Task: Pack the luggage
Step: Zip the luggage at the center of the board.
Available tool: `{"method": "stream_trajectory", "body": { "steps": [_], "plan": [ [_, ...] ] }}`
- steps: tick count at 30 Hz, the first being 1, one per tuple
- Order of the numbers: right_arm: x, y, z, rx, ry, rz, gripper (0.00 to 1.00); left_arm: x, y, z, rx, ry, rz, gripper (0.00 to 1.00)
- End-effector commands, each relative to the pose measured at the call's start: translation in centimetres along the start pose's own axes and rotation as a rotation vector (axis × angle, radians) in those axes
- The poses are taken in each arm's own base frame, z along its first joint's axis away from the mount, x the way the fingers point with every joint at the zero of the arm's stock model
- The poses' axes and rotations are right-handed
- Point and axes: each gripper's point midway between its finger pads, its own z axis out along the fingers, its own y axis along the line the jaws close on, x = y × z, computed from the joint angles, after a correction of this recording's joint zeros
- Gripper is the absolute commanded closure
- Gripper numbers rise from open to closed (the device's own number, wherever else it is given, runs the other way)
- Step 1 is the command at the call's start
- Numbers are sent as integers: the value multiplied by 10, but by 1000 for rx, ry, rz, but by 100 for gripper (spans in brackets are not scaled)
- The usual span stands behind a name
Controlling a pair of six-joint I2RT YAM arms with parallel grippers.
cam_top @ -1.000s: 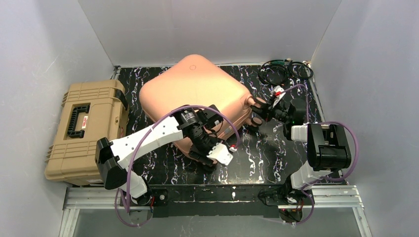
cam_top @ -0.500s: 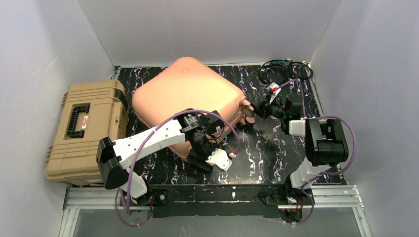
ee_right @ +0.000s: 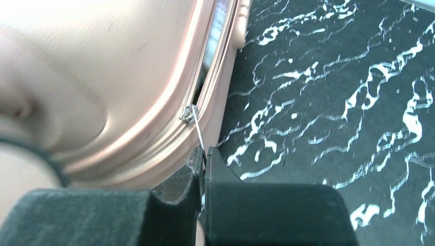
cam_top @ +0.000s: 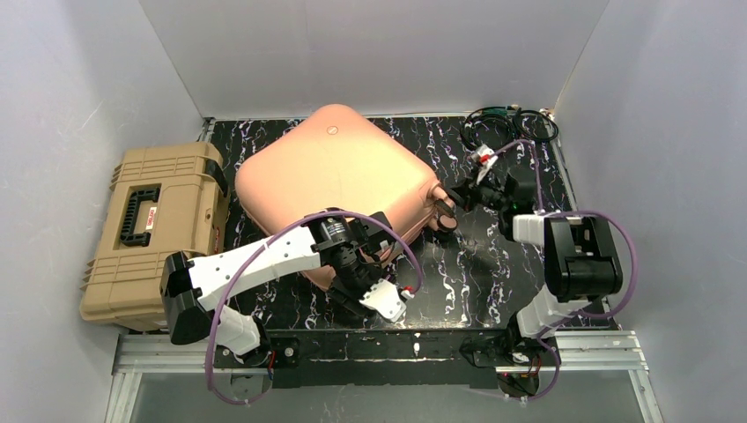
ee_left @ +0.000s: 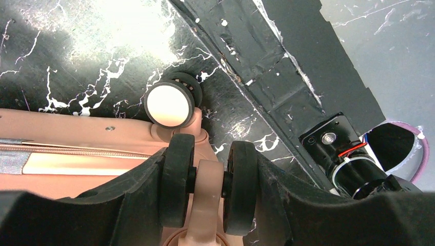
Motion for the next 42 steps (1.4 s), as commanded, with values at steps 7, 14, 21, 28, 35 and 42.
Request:
{"method": "stream_trajectory", "body": {
  "steps": [7,14,21,28,35,42],
  "plan": [
    [-69,-138,42,620,58,-549,99,12,-122,-1,486,85,-229,100],
    [-65,-141,84,566,123,-499,99,14,-107,0,423,105,-210,99],
    [-69,-119,90,515,95,-469,99,26,-53,-9,141,145,-230,23],
    [-71,-109,86,499,82,-461,99,23,20,-89,-316,-44,-361,2],
    [-76,-103,91,481,65,-457,99,57,50,-175,-742,-197,-631,2],
    [-78,-92,104,436,65,-457,99,172,31,-215,-1179,-38,-1095,2]
  ]
}}
